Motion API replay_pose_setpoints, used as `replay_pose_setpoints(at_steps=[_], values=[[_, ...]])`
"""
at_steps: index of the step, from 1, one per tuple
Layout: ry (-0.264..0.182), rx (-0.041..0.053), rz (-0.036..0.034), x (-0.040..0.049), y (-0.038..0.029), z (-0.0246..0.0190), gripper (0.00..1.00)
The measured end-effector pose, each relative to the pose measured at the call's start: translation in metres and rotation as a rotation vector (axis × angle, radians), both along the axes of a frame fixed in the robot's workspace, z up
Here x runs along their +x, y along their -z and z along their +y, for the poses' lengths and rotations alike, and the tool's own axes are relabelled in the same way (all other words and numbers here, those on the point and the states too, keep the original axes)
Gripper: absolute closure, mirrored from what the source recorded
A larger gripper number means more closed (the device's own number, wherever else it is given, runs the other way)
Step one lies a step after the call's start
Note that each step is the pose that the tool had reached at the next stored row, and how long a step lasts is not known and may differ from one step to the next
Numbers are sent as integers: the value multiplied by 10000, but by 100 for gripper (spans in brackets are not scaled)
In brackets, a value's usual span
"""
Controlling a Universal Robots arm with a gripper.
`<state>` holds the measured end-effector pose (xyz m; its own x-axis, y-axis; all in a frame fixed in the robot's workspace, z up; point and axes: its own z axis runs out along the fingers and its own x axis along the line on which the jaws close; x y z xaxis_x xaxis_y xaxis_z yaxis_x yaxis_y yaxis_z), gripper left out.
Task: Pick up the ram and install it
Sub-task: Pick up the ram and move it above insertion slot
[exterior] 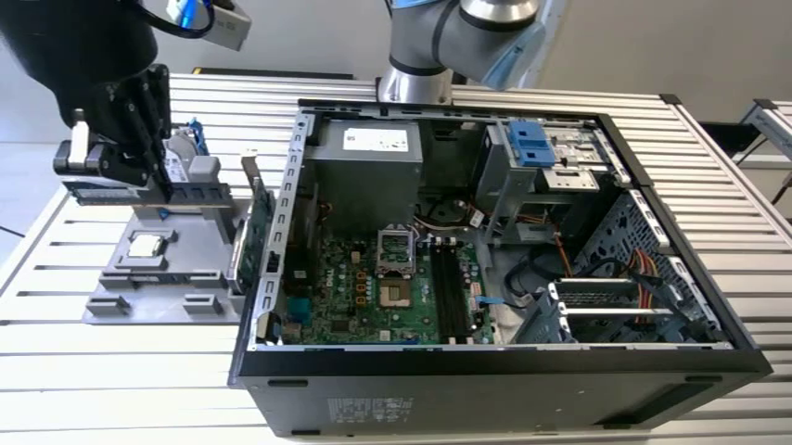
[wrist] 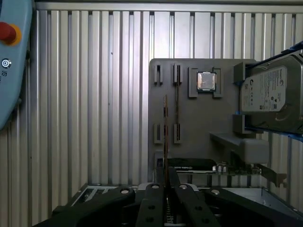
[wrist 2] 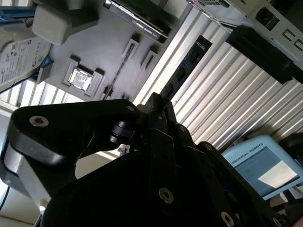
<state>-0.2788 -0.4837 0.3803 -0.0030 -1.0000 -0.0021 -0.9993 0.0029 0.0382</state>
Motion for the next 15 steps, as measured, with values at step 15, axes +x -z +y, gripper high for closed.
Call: replay_pose_setpoints(at_steps=[15], values=[[-1,0,2,297,-6,0,100]])
